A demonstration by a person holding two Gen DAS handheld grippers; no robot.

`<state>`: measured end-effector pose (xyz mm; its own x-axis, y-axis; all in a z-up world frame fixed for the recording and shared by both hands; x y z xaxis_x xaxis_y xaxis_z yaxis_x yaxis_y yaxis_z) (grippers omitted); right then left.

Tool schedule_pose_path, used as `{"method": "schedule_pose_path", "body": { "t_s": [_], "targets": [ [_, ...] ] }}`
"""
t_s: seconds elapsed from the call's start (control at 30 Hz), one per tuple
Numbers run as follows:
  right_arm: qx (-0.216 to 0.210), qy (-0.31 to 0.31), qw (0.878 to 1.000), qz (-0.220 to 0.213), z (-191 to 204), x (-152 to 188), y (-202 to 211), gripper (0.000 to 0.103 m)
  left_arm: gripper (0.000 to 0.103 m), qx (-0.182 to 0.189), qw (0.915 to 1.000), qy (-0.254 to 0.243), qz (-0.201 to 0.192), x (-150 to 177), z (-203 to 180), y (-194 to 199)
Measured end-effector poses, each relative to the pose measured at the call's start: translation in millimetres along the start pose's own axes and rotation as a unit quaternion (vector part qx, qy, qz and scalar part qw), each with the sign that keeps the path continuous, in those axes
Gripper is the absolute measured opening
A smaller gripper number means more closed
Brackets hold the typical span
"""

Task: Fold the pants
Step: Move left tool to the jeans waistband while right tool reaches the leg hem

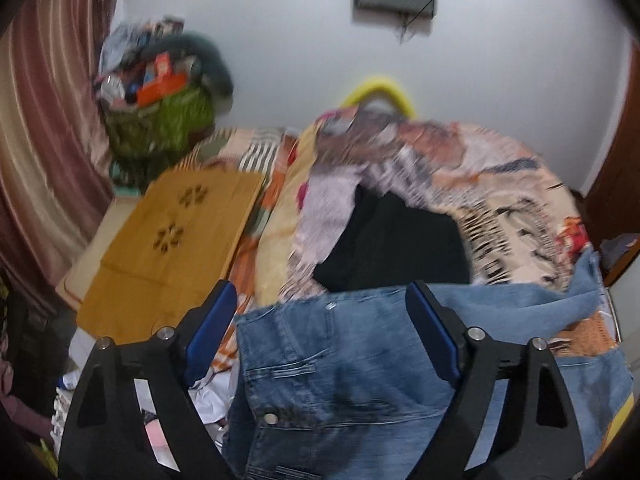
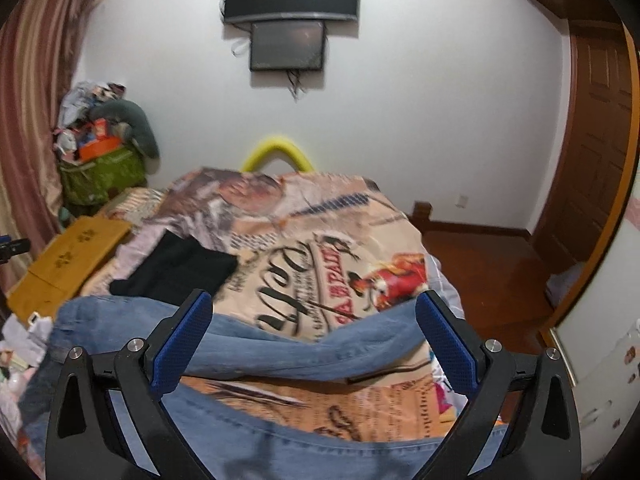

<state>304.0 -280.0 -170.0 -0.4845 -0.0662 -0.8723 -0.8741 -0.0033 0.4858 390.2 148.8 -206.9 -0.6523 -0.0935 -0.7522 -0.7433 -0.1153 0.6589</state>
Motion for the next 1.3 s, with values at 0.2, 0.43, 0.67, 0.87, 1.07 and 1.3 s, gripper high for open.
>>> {"method": "schedule_pose_path", "body": {
  "t_s": [0.2, 0.43, 0.67, 0.87, 1.07, 1.3],
  "targets": [
    [0.034, -0.005, 0.998, 0.055, -34, 27, -50, 0.091, 0.082, -0.042, 0.9966, 0.003, 0.070, 38, 35, -71],
    [0.064, -0.029, 0.991, 0.118, -67, 62, -105, 0.084, 0.082, -0.064, 0.9867, 0.011, 0.149, 88, 58, -132],
    [0.108, -0.062, 0.979, 0.164, -112, 90, -150, 0.083, 0.088, -0.064, 0.9791, 0.026, 0.191, 128, 63, -174],
    [0.127, -0.139, 0.965, 0.180, -164, 114, -153, 0.083, 0.103, -0.059, 0.9794, 0.057, 0.185, 138, 73, -182],
    [0.118, -0.181, 0.957, 0.193, -185, 124, -168, 0.083, 0.103, -0.053, 0.9767, 0.085, 0.189, 144, 73, -187],
    [0.082, -0.188, 0.960, 0.190, -172, 101, -210, 0.077, 0.103, -0.093, 0.9788, 0.028, 0.180, 138, 64, -183]
  ]
}}
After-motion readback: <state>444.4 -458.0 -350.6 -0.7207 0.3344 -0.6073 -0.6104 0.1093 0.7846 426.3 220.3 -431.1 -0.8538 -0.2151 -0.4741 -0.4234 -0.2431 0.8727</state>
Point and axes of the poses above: each gripper's, at about its wrist camera, not at the fingertips, and y roughly against the way its jaws point, z to its left, x to its underside, the point moved 9 cm from there along -y, roughly the way its jaws point, and after that the axes turned 5 degrees about -z, right-handed, at the moved point
